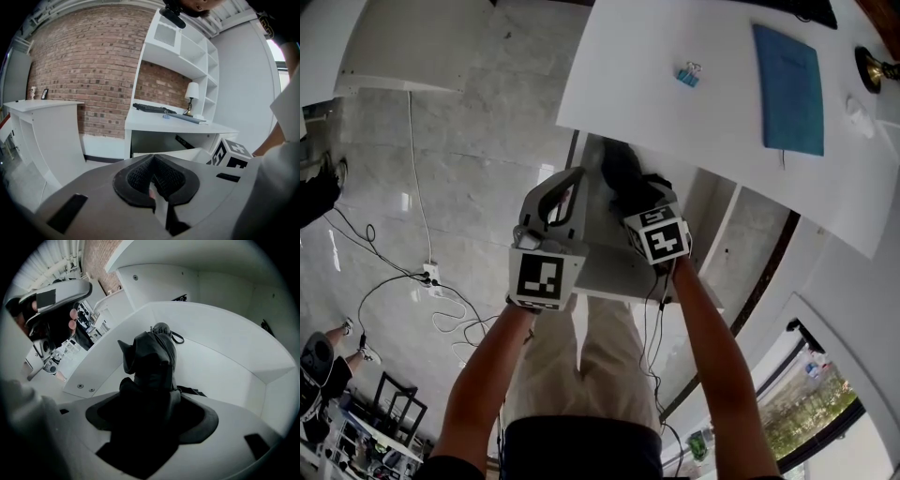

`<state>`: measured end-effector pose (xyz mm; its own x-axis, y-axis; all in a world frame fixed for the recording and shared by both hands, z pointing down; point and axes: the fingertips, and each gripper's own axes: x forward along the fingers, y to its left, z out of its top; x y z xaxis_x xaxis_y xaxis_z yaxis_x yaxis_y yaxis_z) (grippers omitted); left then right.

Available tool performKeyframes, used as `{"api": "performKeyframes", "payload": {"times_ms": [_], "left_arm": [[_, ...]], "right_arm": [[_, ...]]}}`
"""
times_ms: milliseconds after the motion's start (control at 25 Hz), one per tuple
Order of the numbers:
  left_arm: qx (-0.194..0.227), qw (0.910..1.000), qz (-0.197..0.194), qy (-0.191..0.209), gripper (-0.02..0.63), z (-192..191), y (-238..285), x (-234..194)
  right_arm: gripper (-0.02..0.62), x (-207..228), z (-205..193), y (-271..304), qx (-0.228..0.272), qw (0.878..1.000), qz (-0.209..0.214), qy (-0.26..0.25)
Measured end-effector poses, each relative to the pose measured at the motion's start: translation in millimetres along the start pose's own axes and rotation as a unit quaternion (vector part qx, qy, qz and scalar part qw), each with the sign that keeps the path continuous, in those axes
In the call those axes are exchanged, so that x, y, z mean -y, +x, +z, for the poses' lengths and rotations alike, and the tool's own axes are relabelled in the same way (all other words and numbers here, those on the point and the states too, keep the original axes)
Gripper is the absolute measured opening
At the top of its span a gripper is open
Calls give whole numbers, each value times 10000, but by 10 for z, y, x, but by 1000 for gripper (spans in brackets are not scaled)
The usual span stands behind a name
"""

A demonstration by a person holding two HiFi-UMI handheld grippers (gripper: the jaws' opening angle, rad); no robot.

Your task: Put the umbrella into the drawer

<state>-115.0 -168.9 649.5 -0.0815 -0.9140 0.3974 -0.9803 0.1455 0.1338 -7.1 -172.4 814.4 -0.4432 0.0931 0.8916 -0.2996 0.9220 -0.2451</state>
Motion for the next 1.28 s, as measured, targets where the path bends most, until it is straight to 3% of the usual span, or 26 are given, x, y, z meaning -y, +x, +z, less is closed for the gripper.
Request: {"api": "performKeyframes", "payload": {"times_ms": [1280], "left_arm": [[27,10000,42,41,18,3,-1,9]], "right_arm": [[330,9,226,-547,549,9984,-132,7]]}}
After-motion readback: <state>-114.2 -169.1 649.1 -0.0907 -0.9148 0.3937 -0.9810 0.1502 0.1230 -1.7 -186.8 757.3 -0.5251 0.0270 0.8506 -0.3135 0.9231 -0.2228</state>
